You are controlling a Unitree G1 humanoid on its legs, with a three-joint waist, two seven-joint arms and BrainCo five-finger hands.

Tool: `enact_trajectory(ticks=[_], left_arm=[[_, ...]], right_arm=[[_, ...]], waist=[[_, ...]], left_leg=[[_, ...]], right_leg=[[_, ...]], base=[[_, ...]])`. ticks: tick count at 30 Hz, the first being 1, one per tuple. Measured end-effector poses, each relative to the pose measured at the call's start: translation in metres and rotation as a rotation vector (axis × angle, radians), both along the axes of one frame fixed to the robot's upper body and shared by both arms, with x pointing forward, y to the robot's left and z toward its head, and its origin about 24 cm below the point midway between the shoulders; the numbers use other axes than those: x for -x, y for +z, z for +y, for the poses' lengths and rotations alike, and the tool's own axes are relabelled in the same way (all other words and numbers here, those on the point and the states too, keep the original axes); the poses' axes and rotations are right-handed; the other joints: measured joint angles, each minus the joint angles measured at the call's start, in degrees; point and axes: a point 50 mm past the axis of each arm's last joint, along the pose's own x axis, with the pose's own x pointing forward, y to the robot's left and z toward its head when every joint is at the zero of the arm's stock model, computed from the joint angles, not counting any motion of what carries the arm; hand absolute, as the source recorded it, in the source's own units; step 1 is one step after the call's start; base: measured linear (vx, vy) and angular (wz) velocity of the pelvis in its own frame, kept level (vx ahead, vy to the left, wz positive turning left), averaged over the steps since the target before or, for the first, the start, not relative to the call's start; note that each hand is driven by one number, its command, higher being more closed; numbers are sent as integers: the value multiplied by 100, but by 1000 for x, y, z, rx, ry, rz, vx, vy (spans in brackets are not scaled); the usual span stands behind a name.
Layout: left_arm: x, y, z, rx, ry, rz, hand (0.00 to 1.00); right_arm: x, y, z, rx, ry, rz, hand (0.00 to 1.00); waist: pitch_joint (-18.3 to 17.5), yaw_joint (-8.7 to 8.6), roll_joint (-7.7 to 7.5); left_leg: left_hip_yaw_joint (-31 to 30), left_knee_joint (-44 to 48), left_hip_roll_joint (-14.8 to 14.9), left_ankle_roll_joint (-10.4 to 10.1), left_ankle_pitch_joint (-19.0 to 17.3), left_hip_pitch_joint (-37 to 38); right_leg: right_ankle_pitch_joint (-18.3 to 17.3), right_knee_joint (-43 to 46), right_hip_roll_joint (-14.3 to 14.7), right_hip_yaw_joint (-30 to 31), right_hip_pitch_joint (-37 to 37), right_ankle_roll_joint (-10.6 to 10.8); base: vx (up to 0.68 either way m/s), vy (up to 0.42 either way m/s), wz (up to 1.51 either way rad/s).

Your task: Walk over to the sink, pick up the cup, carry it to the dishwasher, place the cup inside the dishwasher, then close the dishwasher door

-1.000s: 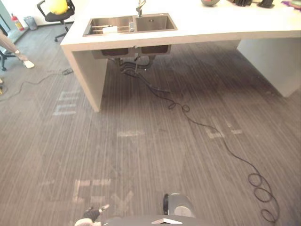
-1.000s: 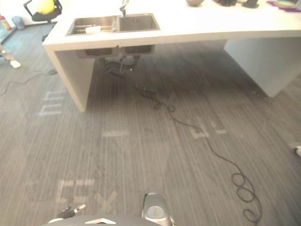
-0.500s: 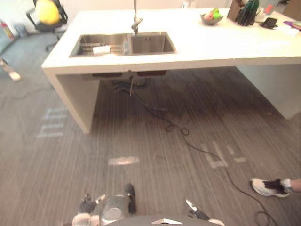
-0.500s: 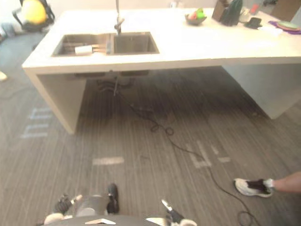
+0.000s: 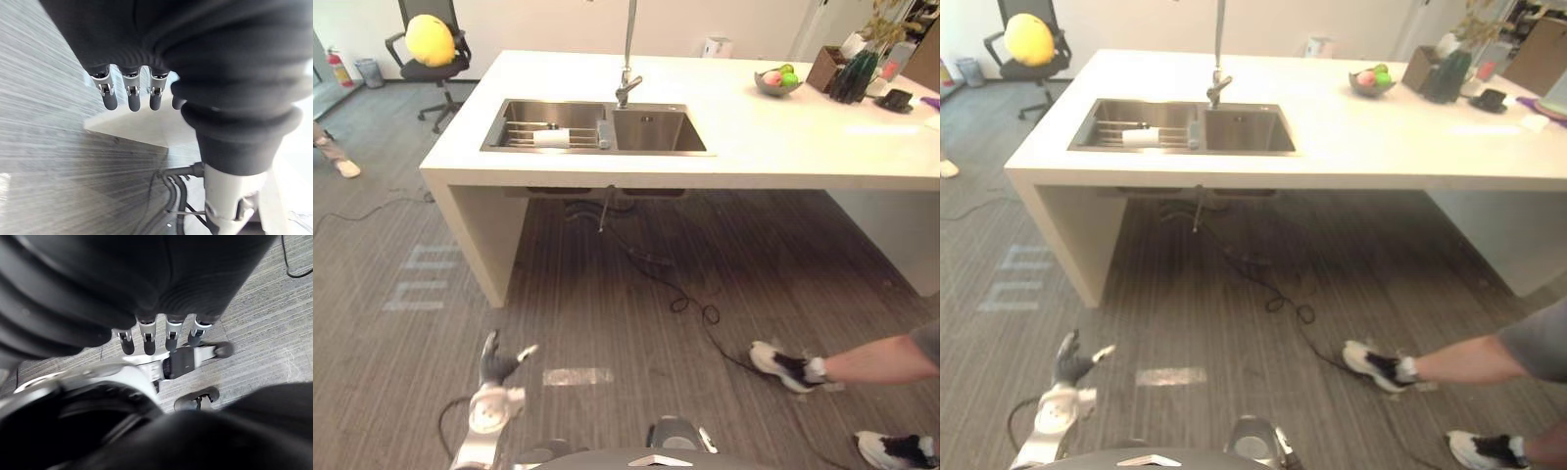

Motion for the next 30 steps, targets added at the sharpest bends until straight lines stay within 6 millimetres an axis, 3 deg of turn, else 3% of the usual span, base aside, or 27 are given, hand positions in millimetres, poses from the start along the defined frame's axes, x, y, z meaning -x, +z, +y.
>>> enact_trajectory(ticks=[1, 2, 4, 6, 8, 9, 10, 11, 12, 13, 15, 16, 18, 20, 21, 22, 23, 24, 25, 27, 28, 30], left_arm=[[-4, 4, -4, 7, -11, -17, 0], [-11, 14, -8, 18, -22, -63, 0], [-21, 34, -11, 25, -43, -153, 0], [-30, 60, -15, 29, -50, -271, 0], [-35, 78, -25, 10, -90, -351, 0], [-37, 89, -38, -18, -141, -405, 0], [-37, 91, -40, -26, -153, -417, 0], [-36, 104, -50, -49, -191, -472, 0], [-34, 123, -59, -61, -217, -547, 0], [-34, 145, -65, -63, -227, -642, 0], [-30, 172, -60, -104, -176, -761, 0], [-28, 185, -50, -145, -107, -823, 0], [-23, 203, -32, -198, 15, -914, 0], [-13, 226, -11, -263, 155, -1040, 0], [-10, 236, -5, -290, 199, -1103, 0], [-9, 240, -4, -303, 210, -1129, 0], [-5, 250, -6, -319, 200, -1186, 0], [-5, 253, -8, -324, 193, -1200, 0], [-7, 255, -7, -351, 156, -1198, 0], [-11, 259, -13, -391, 38, -1196, 0], [-15, 260, -19, -414, -60, -1184, 0], [-25, 258, -29, -442, -206, -1143, 0]], right_arm=[[6, 0, 0, -2, -2, 13, 0], [13, -1, 2, -8, -5, 30, 0], [34, -3, 12, -38, -11, 97, 0], [47, -4, 27, -76, 8, 147, 0], [49, -3, 29, -88, 18, 146, 0], [48, -2, 29, -97, 42, 144, 0], [47, -2, 29, -100, 47, 143, 0], [46, -1, 25, -97, 60, 151, 0], [45, 1, 24, -97, 75, 151, 0], [45, 2, 26, -98, 89, 159, 0], [48, 3, 17, -65, 80, 182, 0], [50, 3, 9, -38, 64, 190, 0], [53, 4, -1, -12, 65, 210, 0], [57, 3, -7, 3, 64, 234, 0], [57, 3, -11, 14, 65, 232, 0], [57, 4, -13, 22, 66, 231, 0], [58, 4, -19, 46, 47, 230, 0], [60, 5, -23, 56, 29, 233, 0], [56, 2, -19, 62, -5, 238, 0], [55, 0, -8, 42, -49, 236, 0], [54, -1, -4, 37, -66, 232, 0], [53, -2, -1, 27, -81, 221, 0]], waist=[[-2, -51, 33], [-4, -91, 66], [-7, 5, 95], [-12, 25, 139], [-43, -7, 268], [-153, -23, 539], [-166, -29, 577], [-146, -62, 590], [-144, -121, 603], [-125, -110, 641], [-65, 10, 679], [-46, 56, 655], [-74, 173, 705], [-85, 340, 684], [-98, 352, 678], [-131, 347, 678], [-214, 341, 729], [-274, 336, 806], [-356, 249, 570], [-430, 260, 247], [-447, 255, 132], [-499, 228, 46]], left_leg=[[-97, -31, 39, -18, -41, 73], [-186, -35, 92, -88, -152, 191], [-259, -18, 107, -203, -463, 443], [-405, 96, 118, -241, -870, 688], [-538, 259, 217, -308, -1218, 807], [-531, 335, 500, -518, -1381, 962], [-489, 453, 533, -563, -1360, 937], [-260, 1217, 590, -805, -1231, 756], [-33, 2699, 745, -1260, -911, 207], [163, 4468, 1091, -1407, -470, -590], [326, 5830, 1529, -1252, -517, -1269], [364, 5879, 1660, -1152, -618, -1600], [463, 5284, 1752, -1059, -781, -1964], [527, 3499, 1725, -912, -723, -2042], [423, 2307, 1655, -884, -475, -1950], [278, 1686, 1589, -892, -246, -1908], [-93, 523, 1504, -907, 754, -1756], [-223, 298, 1514, -1068, 1243, -1735], [-123, 70, 1358, -1247, 1237, -1493], [146, -348, 1185, -1188, 1274, -1154], [265, -469, 1098, -1151, 1267, -1028], [390, -585, 1032, -1091, 1236, -874]], right_leg=[[78, -640, 109, -84, 2, 25], [452, -1990, 328, -82, 13, 57], [1123, -3448, 540, -36, -57, 36], [1367, -3531, 567, -42, -255, -63], [1866, -3166, 584, -35, -344, -307], [1642, -2600, 733, -135, -429, -430], [1527, -2491, 731, -163, -431, -466], [1171, -2172, 677, -236, -355, -428], [891, -2152, 681, -281, -76, -427], [685, -2310, 791, -342, 344, -430], [502, -2658, 946, -369, 1137, -446], [470, -2965, 976, -327, 1542, -422], [482, -3314, 956, -142, 1896, -384], [551, -3689, 833, 161, 2175, -227], [566, -3808, 768, 296, 2249, -165], [552, -3822, 742, 353, 2244, -106], [448, -3837, 757, 559, 2244, 78], [386, -3841, 811, 642, 2245, 175], [304, -3800, 605, 774, 2282, 301], [306, -3697, 366, 938, 2246, 312], [324, -3655, 252, 1044, 2234, 336], [419, -3583, 171, 1052, 2230, 406]], base=[[-21, 41, 57], [39, 26, 50], [222, -32, 28], [386, -131, 25], [575, -148, 35], [635, -107, 26], [701, -102, 23], [513, -76, 28], [451, -111, 39], [284, -116, 33], [339, -131, -5], [462, -101, -28], [148, -81, -59], [-115, -117, -94], [-102, -41, -65], [-72, 58, -71], [-3, 128, -59], [153, 216, -62], [240, 218, -42], [271, 224, -42], [182, 177, -34], [112, 164, -31]])
